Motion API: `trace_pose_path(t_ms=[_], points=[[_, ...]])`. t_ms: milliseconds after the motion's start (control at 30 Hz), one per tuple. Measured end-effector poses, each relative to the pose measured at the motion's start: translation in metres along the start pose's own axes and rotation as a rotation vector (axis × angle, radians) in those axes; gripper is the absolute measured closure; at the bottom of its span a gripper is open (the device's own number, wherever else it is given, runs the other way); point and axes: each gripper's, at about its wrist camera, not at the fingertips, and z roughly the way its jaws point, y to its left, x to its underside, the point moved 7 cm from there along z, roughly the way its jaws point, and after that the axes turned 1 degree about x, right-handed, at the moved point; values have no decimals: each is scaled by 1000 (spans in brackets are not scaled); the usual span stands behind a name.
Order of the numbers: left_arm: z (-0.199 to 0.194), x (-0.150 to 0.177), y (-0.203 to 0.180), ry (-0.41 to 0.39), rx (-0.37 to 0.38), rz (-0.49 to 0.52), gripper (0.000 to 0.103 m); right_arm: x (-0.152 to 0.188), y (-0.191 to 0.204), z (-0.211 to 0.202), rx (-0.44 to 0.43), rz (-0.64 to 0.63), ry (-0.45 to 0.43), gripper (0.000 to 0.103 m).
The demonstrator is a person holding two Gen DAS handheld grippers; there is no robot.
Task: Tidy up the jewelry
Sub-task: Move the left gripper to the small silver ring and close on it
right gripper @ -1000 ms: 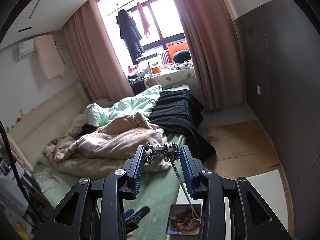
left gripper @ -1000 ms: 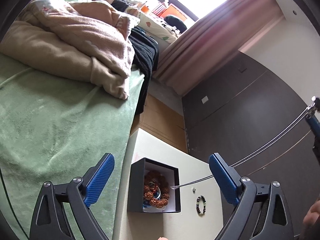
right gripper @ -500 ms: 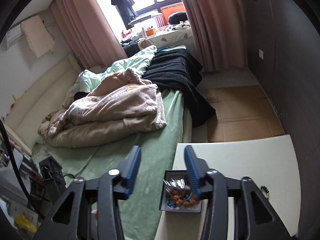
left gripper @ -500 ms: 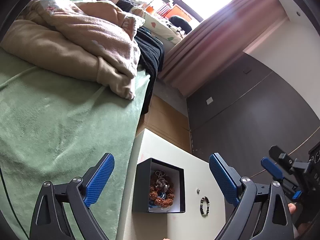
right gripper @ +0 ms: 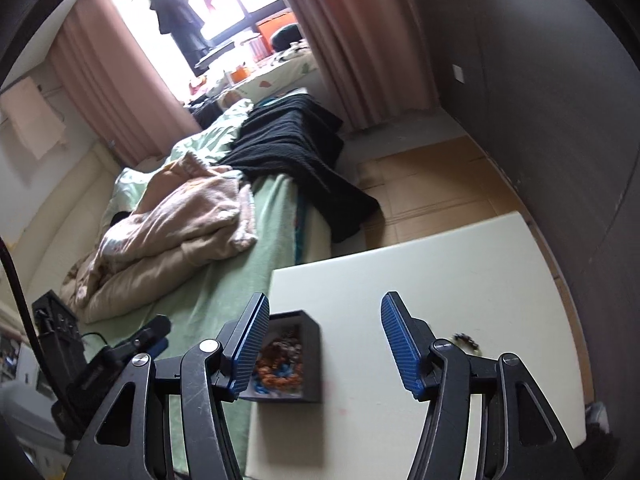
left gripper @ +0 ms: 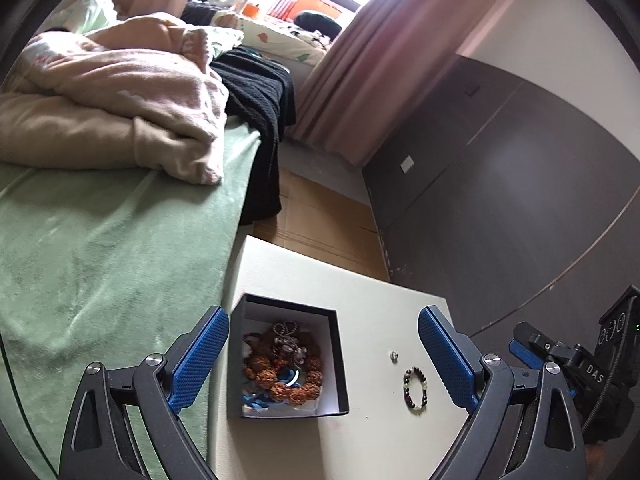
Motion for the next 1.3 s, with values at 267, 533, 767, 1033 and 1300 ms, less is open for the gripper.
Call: trace_pose_path(t_ms=[267, 533, 767, 1033, 1300], points=[[34, 28, -46, 78, -32, 153, 7, 19, -88, 22, 57, 168, 88, 36], [81, 52, -75, 202, -44, 185, 26, 35, -124, 37, 71, 217, 167, 36], [120, 65, -102, 279, -77, 222, 35, 47, -149, 53, 90, 236, 216, 37], [162, 80, -121, 363, -133, 279, 50, 52, -162, 63, 73, 315, 253, 38], [200, 97, -131, 425, -182, 334, 65, 37, -181, 51, 117, 334, 218, 38]])
